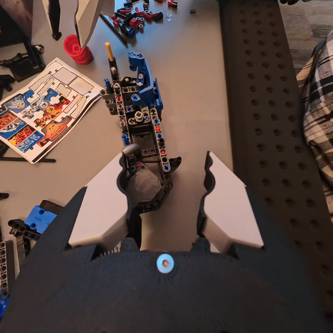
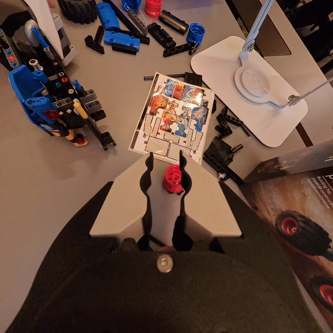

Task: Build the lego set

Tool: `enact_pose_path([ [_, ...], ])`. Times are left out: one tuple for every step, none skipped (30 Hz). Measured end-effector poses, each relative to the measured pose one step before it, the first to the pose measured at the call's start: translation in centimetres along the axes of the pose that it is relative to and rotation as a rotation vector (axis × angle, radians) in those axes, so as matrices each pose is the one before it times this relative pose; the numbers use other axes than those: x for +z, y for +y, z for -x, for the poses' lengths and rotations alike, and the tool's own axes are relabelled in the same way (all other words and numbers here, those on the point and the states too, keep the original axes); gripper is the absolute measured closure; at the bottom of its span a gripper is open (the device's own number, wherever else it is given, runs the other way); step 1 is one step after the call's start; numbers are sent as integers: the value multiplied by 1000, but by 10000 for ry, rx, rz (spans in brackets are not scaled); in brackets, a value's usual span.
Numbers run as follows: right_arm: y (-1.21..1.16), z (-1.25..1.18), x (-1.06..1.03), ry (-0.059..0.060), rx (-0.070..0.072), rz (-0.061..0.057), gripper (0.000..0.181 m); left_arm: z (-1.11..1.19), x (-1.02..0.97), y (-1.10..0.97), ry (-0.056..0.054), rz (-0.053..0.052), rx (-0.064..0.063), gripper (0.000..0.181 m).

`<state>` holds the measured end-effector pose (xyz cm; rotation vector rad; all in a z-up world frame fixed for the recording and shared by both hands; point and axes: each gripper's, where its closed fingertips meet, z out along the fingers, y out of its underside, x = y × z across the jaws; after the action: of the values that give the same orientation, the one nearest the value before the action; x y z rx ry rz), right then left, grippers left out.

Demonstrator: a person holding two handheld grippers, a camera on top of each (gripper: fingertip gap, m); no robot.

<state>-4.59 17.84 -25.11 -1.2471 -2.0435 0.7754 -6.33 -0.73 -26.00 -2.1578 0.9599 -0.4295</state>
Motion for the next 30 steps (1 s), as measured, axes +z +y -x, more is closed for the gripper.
enact_pose_path([
  [-16,-30,-31,12,4,-9,154,-10,-16,12,-7,14,11,96],
  [2,-36,-30,7,9,-6,154,4,-18,-17,-6,-9,-4,96],
  [3,-24,-16,8,4,-2,154,6,-16,10,0,-7,-9,96],
  [7,-29,-18,9,0,1,154,16,-48,20,-7,4,-8,96],
  [3,-12,-1,4,5,-1,154,12,-78,17,-6,-2,-9,97],
  [3,-7,-1,0,3,0,154,30,-87,2,-16,-14,-2,97],
  [-3,-1,6,2,-4,4,154,23,-88,-16,-12,-22,-5,98],
  [10,4,5,3,-4,5,154,38,-79,-39,-25,-22,1,98],
  [-4,-14,12,5,1,5,154,8,-50,9,-12,5,0,98],
  [12,0,4,3,3,3,154,9,-35,5,-11,1,13,98],
  [-7,-7,8,3,0,-1,154,-1,-9,14,-8,7,14,98],
  [-6,-13,-7,2,1,-1,155,3,-7,15,-12,11,20,99],
  [-11,-9,-4,6,2,-3,154,15,-6,28,-18,12,17,99],
  [1,-23,-15,12,2,0,155,-21,-12,-2,14,0,-11,99],
  [-29,-25,-16,10,5,-7,155,-46,-11,-3,18,0,1,100],
  [-45,-12,-27,5,7,-21,155,-50,-1,3,19,3,6,100],
  [-83,-7,-24,3,9,-31,155,6,-1,9,-13,10,13,100],
  [-68,-2,-36,6,2,-22,154,16,0,-10,-15,6,12,100],
  [-75,-27,-53,23,-6,-13,154,31,-13,15,-24,4,18,100],
  [-93,-53,-79,34,-5,-17,154,81,-44,13,-56,0,27,99],
  [-103,-130,-127,64,21,-14,154,147,-102,-37,-98,-29,30,98],
  [-125,-233,-204,111,35,-21,154,134,-175,-114,-72,-77,3,97],
  [-218,-279,-324,142,1,-67,154,98,-197,-214,-48,-126,-14,97],
  [-373,-323,-477,163,-25,-127,154,100,-196,-271,-57,-141,6,97],
  [-457,-521,-620,254,18,-123,155,123,-158,-253,-90,-119,52,97],
  [-454,-696,-757,308,91,-105,155,107,-111,-212,-95,-94,78,97],
  [-538,-730,-903,310,87,-174,156,51,-48,-169,-59,-73,60,97],
  [-584,-689,-985,287,59,-226,156,43,-7,-116,-48,-47,60,97],
  [-536,-603,-967,248,65,-203,157,35,7,-58,-47,-23,66,97],
  [-385,-612,-919,268,84,-142,158,63,44,-48,-51,-10,56,97],
])
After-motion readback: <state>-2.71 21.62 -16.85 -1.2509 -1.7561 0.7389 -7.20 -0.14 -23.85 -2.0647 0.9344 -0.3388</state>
